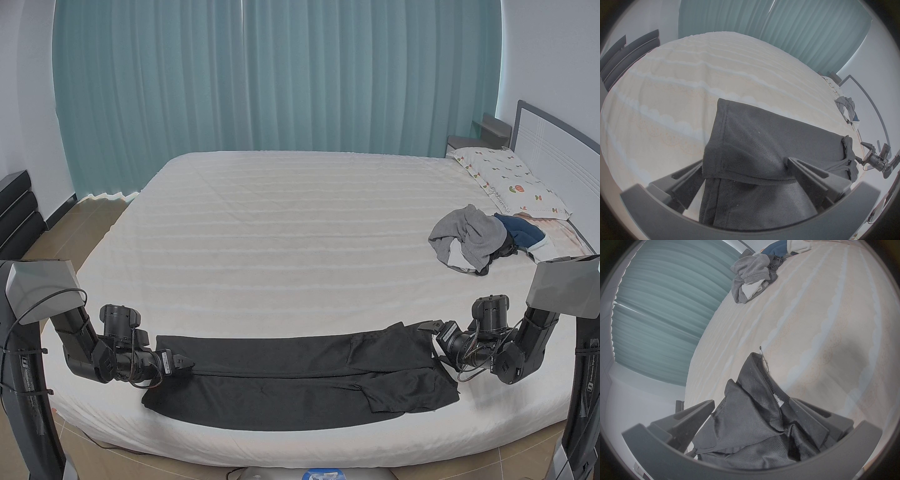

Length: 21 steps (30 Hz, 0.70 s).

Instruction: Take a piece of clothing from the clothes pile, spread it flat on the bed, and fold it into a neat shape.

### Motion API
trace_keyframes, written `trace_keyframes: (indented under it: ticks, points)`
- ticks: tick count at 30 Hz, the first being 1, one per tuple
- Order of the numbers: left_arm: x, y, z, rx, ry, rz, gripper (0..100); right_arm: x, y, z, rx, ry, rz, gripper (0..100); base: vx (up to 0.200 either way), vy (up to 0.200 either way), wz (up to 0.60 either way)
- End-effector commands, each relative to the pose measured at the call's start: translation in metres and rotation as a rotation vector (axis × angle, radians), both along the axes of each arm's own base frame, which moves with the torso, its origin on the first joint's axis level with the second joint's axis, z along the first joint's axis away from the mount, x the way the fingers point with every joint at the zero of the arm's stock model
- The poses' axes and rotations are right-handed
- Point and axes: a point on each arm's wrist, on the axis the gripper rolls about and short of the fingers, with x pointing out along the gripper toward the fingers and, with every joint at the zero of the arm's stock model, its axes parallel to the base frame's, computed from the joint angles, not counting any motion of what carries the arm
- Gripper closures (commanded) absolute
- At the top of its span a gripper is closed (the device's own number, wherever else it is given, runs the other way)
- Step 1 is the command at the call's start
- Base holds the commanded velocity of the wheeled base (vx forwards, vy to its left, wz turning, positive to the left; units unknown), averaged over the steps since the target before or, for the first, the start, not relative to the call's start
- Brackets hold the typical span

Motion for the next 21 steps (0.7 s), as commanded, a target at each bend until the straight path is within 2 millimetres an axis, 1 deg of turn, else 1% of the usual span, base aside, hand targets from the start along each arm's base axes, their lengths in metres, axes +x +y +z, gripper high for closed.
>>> trace_keyframes:
  ticks: [1, 5, 15, 16, 21]
  points:
    - [0.0, 0.0, 0.0, -0.001, 0.0, 0.001, 100, 0.0, 0.0, 0.0, 0.0, 0.001, 0.001, 0, 0.0, 0.0, 0.0]
    - [0.0, 0.001, 0.001, 0.0, -0.001, 0.004, 100, 0.0, 0.0, 0.0, 0.0, 0.001, 0.001, 0, 0.0, 0.0, 0.0]
    - [-0.001, 0.005, 0.011, -0.003, -0.026, 0.022, 100, 0.0, 0.0, 0.0, 0.0, 0.001, 0.001, 0, 0.0, 0.0, 0.0]
    - [-0.002, 0.007, 0.014, -0.006, -0.033, 0.031, 100, 0.0, 0.0, 0.0, 0.0, 0.001, 0.001, 0, 0.0, 0.0, 0.0]
    - [-0.001, 0.014, 0.015, -0.003, -0.038, 0.049, 100, 0.0, 0.0, 0.0, 0.0, 0.001, 0.001, 0, 0.0, 0.0, 0.0]
